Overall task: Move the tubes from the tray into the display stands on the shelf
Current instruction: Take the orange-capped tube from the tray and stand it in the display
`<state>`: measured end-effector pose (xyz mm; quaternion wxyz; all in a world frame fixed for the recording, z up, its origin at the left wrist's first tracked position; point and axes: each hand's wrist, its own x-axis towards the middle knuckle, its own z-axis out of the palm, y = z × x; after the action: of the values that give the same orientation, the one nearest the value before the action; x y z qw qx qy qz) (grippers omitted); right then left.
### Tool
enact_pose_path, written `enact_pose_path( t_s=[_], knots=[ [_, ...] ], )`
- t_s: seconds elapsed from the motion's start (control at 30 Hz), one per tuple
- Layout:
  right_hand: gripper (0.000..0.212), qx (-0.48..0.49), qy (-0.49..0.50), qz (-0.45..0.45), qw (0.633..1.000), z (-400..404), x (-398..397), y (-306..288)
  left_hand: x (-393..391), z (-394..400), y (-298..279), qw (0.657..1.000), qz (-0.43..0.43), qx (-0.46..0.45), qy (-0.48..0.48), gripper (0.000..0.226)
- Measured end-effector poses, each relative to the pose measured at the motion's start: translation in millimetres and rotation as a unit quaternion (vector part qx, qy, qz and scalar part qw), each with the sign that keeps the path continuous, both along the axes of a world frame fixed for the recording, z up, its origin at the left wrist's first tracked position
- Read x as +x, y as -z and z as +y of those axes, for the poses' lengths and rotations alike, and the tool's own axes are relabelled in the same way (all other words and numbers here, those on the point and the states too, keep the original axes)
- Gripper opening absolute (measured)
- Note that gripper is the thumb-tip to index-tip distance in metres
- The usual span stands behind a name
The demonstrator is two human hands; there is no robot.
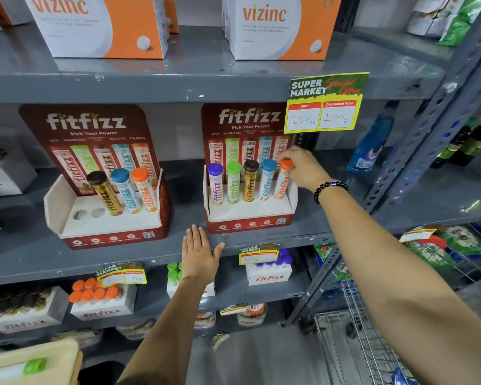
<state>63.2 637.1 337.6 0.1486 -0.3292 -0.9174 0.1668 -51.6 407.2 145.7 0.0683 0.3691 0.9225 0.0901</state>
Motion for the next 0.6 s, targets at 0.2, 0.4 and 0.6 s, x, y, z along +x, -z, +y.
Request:
enact_pose_path(
  t_s=[0.2, 0.4, 0.6],
  knots=[
    [0.036, -0.006, -0.01, 0.008, 1.0, 0.6, -4.7, 6.9, 0.6, 0.5, -1.1, 1.0, 0.001, -0.006, 0.0, 0.076],
    [0.051, -0.046, 0.003, 0.029, 0.998, 0.3, -2.2, 11.6, -0.1, 0.4, -3.0, 1.0, -0.007, -0.009, 0.005, 0.076],
    [0.051, 0.037, 0.037, 0.195, 0.979, -31.2, -5.4, 14.3, -4.6, -13.1, -8.7, 0.999, -0.036, 0.018, 0.035, 0.071]
  ],
)
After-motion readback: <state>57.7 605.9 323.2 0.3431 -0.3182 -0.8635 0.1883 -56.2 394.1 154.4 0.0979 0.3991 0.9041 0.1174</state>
